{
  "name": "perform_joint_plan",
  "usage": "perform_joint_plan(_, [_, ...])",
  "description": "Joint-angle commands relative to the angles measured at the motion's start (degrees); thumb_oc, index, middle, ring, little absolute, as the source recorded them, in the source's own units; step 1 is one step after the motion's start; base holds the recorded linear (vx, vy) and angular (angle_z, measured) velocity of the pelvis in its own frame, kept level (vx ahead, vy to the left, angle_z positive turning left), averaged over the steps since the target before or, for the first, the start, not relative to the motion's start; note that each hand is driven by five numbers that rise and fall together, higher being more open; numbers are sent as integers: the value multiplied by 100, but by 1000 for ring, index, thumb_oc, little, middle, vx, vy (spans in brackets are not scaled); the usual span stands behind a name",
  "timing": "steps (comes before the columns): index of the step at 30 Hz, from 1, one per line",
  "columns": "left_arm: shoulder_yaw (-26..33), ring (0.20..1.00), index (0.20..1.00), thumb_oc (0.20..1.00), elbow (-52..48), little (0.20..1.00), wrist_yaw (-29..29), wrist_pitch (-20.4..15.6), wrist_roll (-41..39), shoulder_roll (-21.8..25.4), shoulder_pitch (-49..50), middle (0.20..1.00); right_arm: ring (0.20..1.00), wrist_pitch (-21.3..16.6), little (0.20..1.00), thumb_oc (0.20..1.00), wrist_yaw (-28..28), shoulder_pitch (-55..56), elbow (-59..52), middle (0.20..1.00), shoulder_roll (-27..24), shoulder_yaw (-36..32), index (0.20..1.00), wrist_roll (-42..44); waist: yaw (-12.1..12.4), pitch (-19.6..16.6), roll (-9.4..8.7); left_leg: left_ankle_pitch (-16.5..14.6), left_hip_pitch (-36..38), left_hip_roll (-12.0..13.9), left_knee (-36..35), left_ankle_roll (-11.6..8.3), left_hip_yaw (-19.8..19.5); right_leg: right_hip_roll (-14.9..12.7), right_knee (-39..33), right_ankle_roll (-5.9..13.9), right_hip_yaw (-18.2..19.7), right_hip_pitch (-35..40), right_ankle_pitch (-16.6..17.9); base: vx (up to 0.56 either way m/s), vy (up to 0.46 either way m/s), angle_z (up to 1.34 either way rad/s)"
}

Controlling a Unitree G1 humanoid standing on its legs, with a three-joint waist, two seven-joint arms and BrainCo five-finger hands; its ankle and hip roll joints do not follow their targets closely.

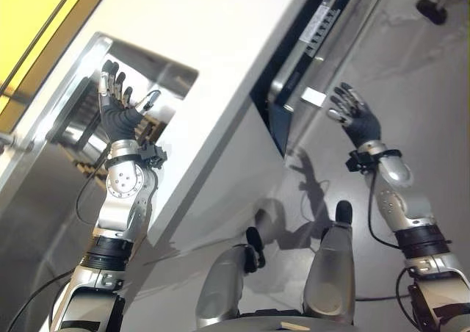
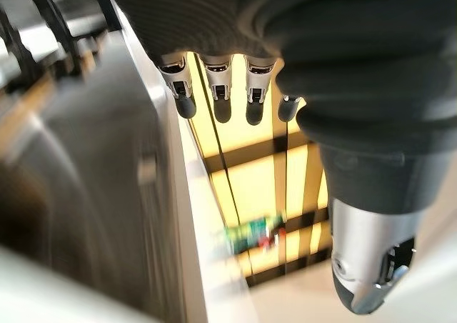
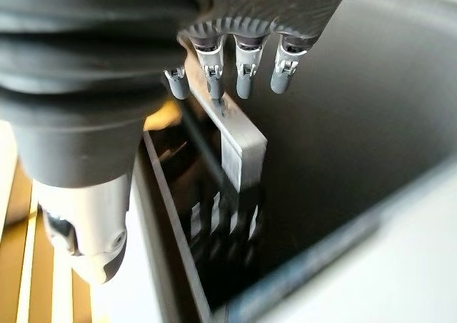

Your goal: Pick up plates and place into dishwasher.

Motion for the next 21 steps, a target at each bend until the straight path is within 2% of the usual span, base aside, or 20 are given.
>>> perform_joint_plan(1, [379,1000,1000,1000,-95,1000,-54,-181,-100,585,-164,1000,1000,-516,1000,1000,200,-513,-411,1000,765,267,1000,-19,287,-340,-713,-380,289,-232,59,191,197,-271,-815,64,236,366,897,-2,-47,45])
perform_joint_plan(8, [486,1000,1000,1000,-220,1000,-360,-113,56,532,98,1000,1000,-778,1000,1000,-30,194,-428,1000,944,97,1000,-59,412,-752,-1089,-385,737,-149,-244,237,208,-262,-1103,131,-74,866,1030,26,-48,21])
perform_joint_plan(13, [580,1000,1000,1000,-310,1000,-486,-45,175,392,453,1000,1000,-762,1000,1000,-339,724,-611,1000,1036,51,1000,-352,386,-1048,-1278,-395,1175,-175,-581,301,210,-245,-1181,246,-35,1016,1321,82,18,0])
perform_joint_plan(16, [632,1000,1000,1000,-365,1000,-582,-21,282,287,654,1000,1000,-825,1000,1000,-455,1107,-900,1000,1066,3,1000,-346,338,-1185,-1374,-403,1418,-203,-805,334,239,-230,-1231,326,1,1046,1517,47,4,-4])
perform_joint_plan(21, [768,1000,1000,1000,-415,1000,-605,-69,306,116,929,1000,1000,-595,1000,1000,-790,1777,-1229,1000,1191,-137,1000,-534,175,-1338,-1435,-381,1724,-275,-1119,381,285,-184,-1340,399,117,1115,1622,-14,83,-8])
